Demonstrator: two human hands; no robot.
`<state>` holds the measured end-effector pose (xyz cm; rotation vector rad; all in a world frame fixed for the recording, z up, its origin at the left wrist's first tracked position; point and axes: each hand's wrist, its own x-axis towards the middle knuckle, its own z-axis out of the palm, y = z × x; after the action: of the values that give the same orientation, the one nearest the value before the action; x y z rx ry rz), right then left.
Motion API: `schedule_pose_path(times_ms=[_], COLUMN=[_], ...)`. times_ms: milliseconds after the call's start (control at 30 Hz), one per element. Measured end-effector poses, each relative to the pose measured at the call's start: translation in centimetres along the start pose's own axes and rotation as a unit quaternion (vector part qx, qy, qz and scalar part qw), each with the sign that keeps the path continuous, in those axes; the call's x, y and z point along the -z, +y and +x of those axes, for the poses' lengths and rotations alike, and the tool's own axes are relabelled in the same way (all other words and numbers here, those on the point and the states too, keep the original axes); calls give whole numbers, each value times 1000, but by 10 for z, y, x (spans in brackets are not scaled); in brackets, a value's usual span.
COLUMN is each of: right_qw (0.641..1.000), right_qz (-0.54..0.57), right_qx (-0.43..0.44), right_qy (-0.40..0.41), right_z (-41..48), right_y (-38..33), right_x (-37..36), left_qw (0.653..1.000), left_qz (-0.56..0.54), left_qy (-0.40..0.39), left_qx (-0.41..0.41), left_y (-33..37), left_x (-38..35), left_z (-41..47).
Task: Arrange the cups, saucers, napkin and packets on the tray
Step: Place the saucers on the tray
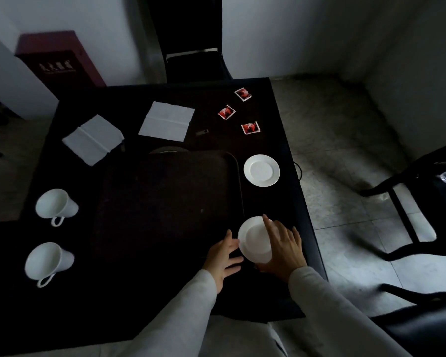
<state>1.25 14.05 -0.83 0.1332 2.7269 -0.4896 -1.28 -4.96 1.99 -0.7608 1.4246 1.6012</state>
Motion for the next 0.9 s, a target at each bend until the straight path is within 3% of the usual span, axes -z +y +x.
schedule_pose_path(times_ms=[900], right_qw=[989], right_qz=[-9], right_qx=[127], right_qy=[-78], right_z=[168], right_y=[-244], right_x=[-37], left_qw=[974], left_qz=[-182], left_qy=[124], left_qx=[-48], left_y=[92], left_x=[225], left_z=[25])
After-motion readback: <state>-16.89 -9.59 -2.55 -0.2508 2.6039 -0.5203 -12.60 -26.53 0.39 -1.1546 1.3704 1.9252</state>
